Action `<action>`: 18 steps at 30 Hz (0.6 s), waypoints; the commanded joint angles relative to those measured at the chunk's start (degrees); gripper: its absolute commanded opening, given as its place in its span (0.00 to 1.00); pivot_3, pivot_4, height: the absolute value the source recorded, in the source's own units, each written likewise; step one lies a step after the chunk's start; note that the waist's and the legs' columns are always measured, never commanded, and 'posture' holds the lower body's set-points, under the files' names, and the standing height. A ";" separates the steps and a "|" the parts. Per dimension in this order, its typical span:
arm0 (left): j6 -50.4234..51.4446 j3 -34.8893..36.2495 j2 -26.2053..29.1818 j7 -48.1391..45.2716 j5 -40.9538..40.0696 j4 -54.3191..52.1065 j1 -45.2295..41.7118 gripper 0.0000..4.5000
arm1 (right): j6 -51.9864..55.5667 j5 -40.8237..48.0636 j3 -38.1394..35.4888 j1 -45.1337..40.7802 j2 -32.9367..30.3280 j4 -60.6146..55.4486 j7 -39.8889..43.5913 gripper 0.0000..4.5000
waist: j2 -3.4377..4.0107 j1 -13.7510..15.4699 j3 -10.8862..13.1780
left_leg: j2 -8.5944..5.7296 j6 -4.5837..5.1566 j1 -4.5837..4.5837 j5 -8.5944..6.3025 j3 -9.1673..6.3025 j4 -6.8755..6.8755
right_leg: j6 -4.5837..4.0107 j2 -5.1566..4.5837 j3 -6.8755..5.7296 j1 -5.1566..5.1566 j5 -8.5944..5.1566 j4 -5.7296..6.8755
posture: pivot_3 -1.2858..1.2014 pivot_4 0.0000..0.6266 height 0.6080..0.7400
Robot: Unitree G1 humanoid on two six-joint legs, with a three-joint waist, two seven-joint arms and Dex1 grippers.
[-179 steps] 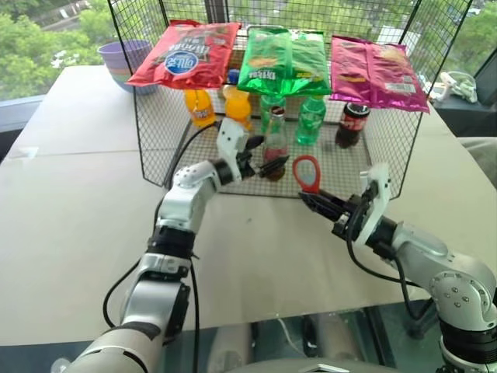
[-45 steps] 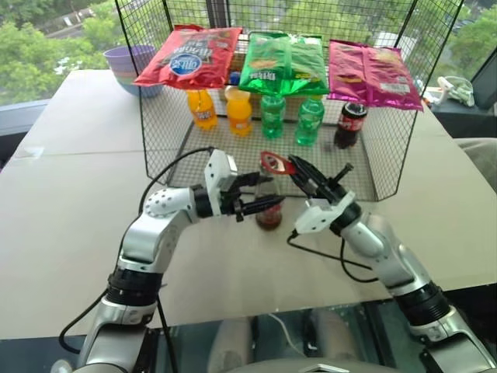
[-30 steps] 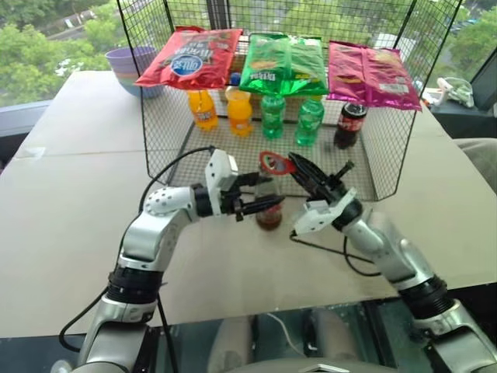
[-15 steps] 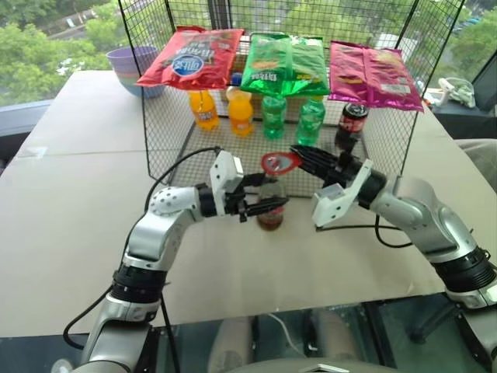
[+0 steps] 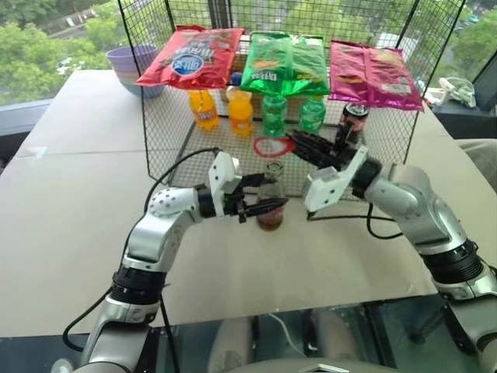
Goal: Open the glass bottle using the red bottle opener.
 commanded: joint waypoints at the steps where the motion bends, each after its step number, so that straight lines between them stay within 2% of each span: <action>1: -1.17 1.05 0.17 0.04 -0.87 -1.58 0.22 0.50 | 12.34 10.69 -5.99 4.27 1.57 -9.17 3.76 0.00 | -0.01 0.06 0.00 | 0.01 0.00 -0.02 0.00 -0.04 0.00 | 0.00 0.00 -0.04 0.02 0.00 -0.03 | 0.52 0.24 1.00; 6: -1.89 1.42 0.49 0.13 -1.05 -1.46 0.56 0.50 | 38.58 25.13 -11.78 15.94 4.21 -22.76 6.85 0.00 | 0.01 -0.04 0.01 | 0.03 0.01 -0.02 -0.01 -0.07 -0.07 | -0.01 0.00 -0.07 0.01 0.00 -0.03 | 0.52 0.24 1.00; 9: -2.39 1.67 0.25 0.55 -1.18 -1.63 0.82 0.50 | 57.93 35.96 -14.79 22.93 10.54 -28.53 3.54 0.00 | 0.01 -0.11 0.01 | 0.05 0.01 0.00 -0.01 -0.07 -0.07 | -0.01 0.00 -0.08 0.01 0.00 -0.01 | 0.52 0.24 1.00; 13: -2.78 1.76 0.26 0.80 -1.18 -2.32 1.31 0.50 | 72.78 44.12 -16.84 27.38 15.85 -30.13 0.61 0.00 | 0.04 -0.20 0.02 | 0.10 0.00 0.02 -0.01 -0.31 -0.05 | -0.01 0.00 -0.05 -0.01 0.00 0.00 | 0.52 0.24 1.00; 18: -3.04 1.95 0.52 1.61 -1.14 -2.99 1.69 0.50 | 83.41 51.44 -20.34 28.82 22.53 -28.24 -3.35 0.00 | 0.04 -0.16 0.02 | 0.08 0.00 -0.01 -0.01 -0.38 -0.06 | -0.01 -0.03 -0.06 -0.04 0.00 -0.01 | 0.52 0.24 1.00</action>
